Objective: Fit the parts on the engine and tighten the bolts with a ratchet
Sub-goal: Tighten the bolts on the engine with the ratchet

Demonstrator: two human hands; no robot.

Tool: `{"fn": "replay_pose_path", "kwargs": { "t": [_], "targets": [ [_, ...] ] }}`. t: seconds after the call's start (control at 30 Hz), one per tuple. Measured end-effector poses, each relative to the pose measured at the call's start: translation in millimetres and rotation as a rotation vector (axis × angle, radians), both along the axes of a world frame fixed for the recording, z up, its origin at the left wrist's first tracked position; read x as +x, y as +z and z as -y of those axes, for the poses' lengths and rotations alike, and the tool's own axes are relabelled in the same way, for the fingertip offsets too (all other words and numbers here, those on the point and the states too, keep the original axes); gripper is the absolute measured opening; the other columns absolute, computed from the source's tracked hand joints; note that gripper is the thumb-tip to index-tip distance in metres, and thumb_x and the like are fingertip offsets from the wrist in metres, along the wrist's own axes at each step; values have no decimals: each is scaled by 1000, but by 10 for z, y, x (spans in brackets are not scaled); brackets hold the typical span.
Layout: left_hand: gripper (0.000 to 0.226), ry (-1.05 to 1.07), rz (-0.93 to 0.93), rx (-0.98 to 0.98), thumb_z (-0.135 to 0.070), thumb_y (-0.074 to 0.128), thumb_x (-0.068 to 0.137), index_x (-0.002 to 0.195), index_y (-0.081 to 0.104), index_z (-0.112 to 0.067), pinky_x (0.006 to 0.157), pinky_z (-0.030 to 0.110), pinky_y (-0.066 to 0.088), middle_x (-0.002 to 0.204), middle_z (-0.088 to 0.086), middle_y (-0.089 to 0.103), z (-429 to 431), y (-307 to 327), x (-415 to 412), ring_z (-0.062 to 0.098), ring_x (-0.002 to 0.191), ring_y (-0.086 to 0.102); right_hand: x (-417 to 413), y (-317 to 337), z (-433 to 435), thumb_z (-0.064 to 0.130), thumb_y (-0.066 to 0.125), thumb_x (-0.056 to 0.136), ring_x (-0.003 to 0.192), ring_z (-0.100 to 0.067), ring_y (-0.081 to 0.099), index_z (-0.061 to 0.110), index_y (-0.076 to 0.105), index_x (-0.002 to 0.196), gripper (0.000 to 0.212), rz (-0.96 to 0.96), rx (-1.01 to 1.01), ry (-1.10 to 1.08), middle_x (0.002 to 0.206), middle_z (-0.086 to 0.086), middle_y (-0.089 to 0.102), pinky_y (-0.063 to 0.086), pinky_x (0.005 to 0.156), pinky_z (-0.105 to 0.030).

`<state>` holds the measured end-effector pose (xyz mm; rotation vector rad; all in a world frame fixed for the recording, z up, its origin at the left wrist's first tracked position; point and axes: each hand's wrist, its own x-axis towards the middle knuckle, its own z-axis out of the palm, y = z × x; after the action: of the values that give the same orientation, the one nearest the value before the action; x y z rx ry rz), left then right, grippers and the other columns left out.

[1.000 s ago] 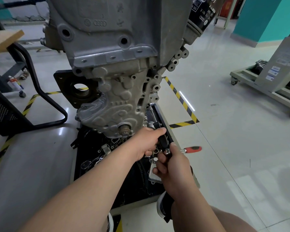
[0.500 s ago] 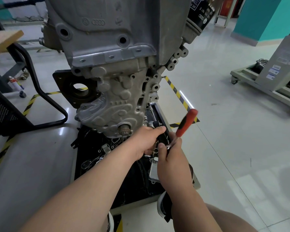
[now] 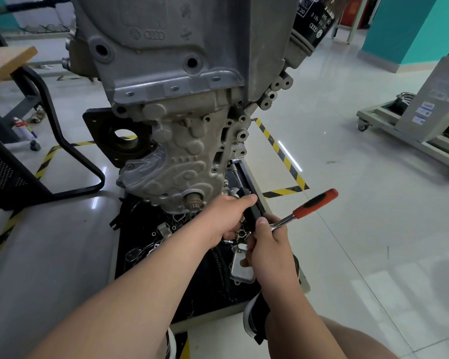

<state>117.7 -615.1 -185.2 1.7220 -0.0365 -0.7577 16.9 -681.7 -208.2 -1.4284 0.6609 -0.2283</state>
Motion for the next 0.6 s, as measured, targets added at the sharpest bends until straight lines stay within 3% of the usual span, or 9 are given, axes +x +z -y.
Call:
{"fn": "replay_pose_path", "kwargs": {
  "t": [0.1,0.37,0.6],
  "targets": [
    [25,6,-13,-18,-37,60,93,86,48,-16,35,15,17,46,-8,27,6,12,-4,8,35,21,12,49,2,33,40,101,38,-12,40,19,54,95,21,-10,322,-42,51,5,50,46,43,-26],
    [19,9,-33,-59,-31,56,96,90,52,-13,33,14,15,43,-9,28,20,14,-14,6,34,19,9,141,7,40,37,103,36,-11,25,8,52,85,40,66,1051,-53,55,1,39,42,41,-24],
    [18,1,-48,-44,-30,56,96,99,47,-14,33,12,15,43,-9,27,-23,-13,36,6,34,19,-9,203,-49,40,35,102,32,-11,27,8,50,73,46,67,1304,-57,54,2,36,43,41,-20]
  ]
}}
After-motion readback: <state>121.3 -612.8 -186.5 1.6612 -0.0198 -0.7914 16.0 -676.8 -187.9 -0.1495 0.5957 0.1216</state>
